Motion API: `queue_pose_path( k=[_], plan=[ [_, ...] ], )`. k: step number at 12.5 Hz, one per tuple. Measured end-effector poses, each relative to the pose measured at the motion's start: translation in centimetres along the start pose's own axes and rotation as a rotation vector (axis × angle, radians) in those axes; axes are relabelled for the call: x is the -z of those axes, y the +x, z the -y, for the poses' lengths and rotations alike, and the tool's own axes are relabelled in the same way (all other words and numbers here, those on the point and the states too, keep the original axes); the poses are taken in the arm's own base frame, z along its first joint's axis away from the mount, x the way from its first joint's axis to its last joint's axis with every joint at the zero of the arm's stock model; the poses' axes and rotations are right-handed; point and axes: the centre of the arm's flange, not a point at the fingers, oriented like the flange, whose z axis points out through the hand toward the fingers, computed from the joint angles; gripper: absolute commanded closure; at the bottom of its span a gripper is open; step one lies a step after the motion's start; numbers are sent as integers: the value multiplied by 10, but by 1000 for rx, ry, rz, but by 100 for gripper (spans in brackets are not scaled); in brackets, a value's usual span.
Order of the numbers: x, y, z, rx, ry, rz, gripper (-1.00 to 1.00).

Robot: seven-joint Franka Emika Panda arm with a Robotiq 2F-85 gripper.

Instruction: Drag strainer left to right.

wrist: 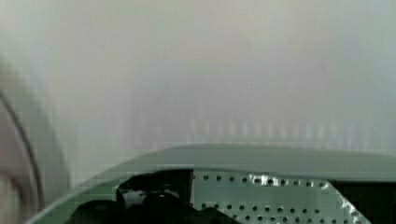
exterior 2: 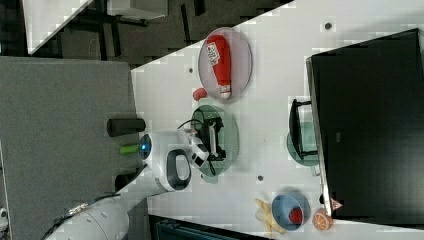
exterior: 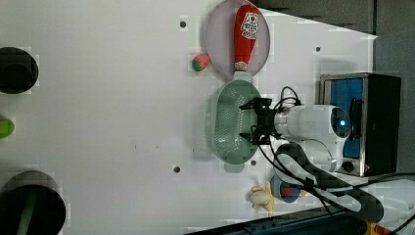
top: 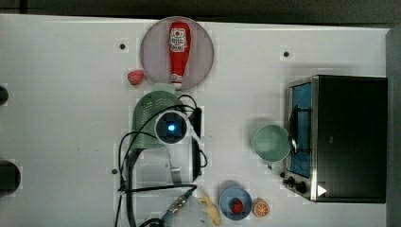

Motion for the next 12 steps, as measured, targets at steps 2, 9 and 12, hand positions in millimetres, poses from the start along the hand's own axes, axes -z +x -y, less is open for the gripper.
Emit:
queue_pose_path(
  k=[2, 9, 12],
  plan=[
    [-6, 30, -5, -29, -13, -12, -100],
    [-11, 112, 0, -18, -25, -70, -100],
    [-7, 140, 1, -42, -20, -82, -100]
  ],
)
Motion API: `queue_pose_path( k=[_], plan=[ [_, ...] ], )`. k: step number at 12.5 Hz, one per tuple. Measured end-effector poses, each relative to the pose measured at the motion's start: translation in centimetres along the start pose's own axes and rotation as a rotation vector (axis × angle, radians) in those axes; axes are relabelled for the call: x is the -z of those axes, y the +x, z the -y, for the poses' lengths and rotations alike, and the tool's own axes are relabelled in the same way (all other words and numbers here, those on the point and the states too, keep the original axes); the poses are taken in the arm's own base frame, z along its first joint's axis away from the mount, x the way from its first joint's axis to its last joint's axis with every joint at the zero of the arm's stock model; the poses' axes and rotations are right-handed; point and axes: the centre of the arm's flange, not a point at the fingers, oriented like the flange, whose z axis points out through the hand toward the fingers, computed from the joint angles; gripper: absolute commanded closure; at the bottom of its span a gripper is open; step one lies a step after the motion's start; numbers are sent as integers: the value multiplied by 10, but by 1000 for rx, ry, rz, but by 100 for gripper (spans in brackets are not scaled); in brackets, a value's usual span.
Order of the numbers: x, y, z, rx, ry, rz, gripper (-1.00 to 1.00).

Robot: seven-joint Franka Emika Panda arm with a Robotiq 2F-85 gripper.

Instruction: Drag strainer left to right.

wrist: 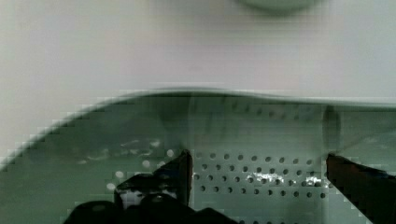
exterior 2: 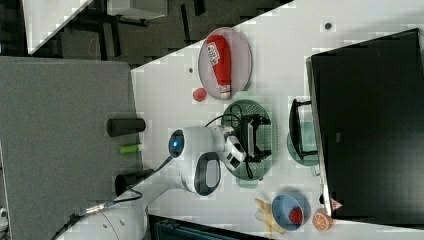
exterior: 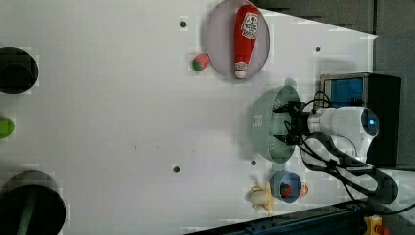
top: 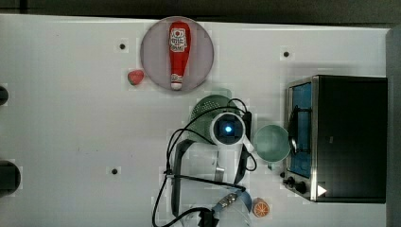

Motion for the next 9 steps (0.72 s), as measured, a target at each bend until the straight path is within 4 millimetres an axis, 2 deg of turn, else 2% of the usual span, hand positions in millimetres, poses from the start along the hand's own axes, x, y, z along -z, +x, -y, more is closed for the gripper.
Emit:
queue_pose_path(
  k=[3, 6, 7, 8, 9],
  plan=[
    [5, 11, 3, 33, 6, -1, -100],
    [24, 4, -3, 193, -32, 7, -100],
    [39, -5, -3, 261, -52, 23, -100],
    [64, -13, -6, 328, -58, 41, -100],
    [98, -21, -3, 395, -47, 55, -100]
  ],
)
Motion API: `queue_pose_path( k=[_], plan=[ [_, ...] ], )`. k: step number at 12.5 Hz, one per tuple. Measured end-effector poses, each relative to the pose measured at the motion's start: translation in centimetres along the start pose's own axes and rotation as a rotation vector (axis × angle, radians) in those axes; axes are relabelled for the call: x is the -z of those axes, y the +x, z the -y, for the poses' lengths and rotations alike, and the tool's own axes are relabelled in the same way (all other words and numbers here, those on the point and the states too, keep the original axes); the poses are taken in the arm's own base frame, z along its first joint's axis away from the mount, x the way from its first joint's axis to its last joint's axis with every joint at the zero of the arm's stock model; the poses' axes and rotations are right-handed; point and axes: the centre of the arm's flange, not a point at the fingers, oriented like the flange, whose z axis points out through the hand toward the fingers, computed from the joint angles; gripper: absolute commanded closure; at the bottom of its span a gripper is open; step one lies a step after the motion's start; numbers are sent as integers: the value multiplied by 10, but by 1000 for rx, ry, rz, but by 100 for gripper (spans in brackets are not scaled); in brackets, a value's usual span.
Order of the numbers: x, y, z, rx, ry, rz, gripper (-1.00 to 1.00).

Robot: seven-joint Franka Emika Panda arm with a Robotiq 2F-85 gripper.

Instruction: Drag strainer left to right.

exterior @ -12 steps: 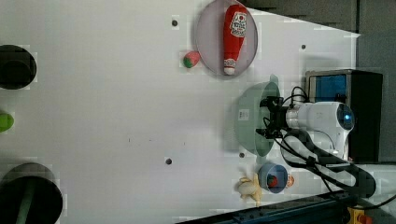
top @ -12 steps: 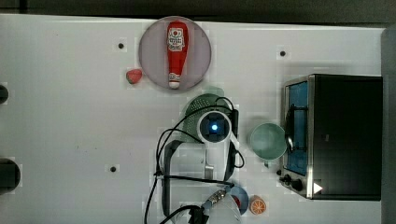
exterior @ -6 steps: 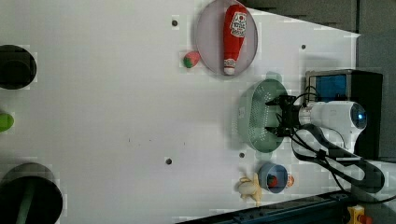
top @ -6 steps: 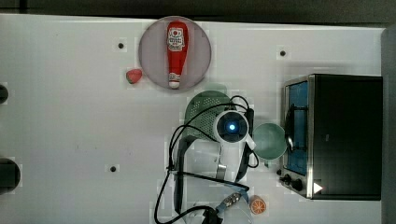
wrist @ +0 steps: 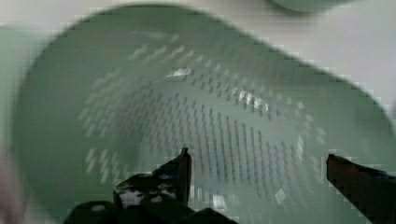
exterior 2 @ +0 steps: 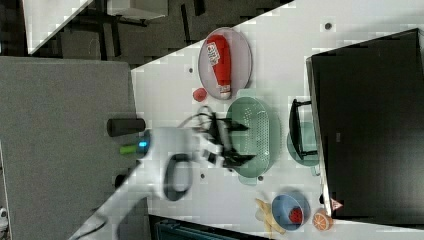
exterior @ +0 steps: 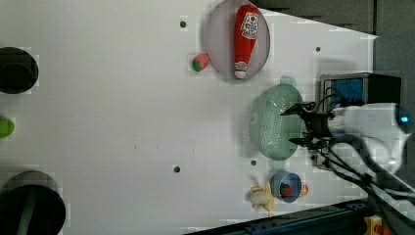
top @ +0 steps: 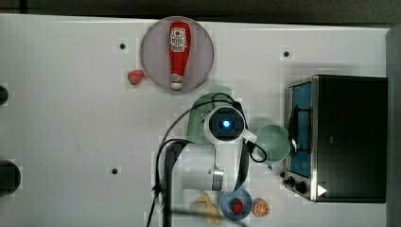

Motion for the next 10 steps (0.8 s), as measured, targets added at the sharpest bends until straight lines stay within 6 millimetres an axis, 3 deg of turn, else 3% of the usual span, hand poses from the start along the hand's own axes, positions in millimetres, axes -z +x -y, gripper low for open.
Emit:
queue_pose_path(
  k=[3, 5, 7, 8, 10],
  plan=[
    [126, -16, 11, 176, 21, 41, -100],
    [225, -24, -5, 294, 89, 46, -100],
    [315, -19, -34, 360, 158, 25, -100],
    [346, -19, -51, 381, 171, 0, -100],
    [379, -16, -81, 385, 151, -23, -100]
  ],
)
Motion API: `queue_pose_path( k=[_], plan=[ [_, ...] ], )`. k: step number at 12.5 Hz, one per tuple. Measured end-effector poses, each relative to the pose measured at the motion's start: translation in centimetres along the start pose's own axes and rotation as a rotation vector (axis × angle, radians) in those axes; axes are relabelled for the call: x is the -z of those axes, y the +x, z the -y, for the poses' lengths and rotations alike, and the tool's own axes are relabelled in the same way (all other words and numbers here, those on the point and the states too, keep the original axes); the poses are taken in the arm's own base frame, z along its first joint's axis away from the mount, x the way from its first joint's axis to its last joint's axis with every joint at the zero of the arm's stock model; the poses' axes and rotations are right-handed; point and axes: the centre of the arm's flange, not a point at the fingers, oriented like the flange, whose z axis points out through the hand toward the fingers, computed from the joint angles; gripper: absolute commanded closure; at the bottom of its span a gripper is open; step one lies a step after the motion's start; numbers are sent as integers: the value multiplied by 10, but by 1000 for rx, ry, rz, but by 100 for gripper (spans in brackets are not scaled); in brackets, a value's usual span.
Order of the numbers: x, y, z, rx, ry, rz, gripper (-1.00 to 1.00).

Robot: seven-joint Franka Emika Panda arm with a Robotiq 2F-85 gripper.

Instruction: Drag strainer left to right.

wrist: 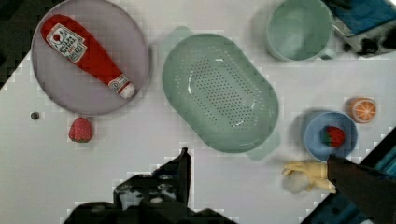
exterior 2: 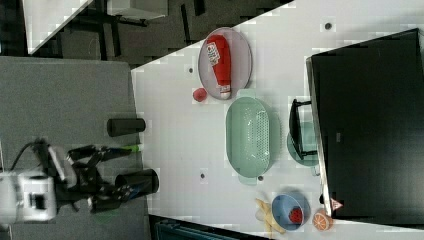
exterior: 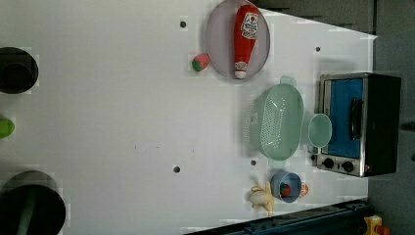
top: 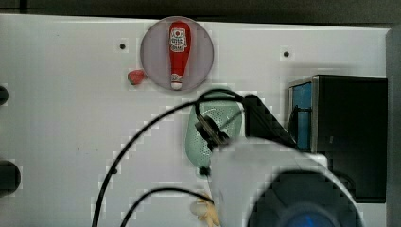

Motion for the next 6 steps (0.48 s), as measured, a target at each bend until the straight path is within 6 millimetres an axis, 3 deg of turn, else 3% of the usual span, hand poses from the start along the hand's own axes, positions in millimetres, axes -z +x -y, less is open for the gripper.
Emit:
queue_pose_path(
  k=[2, 6],
  plan=[
    [15, 5, -5, 7, -8, -41, -100],
    [0, 15, -5, -9, -47, -19, -100]
  ],
)
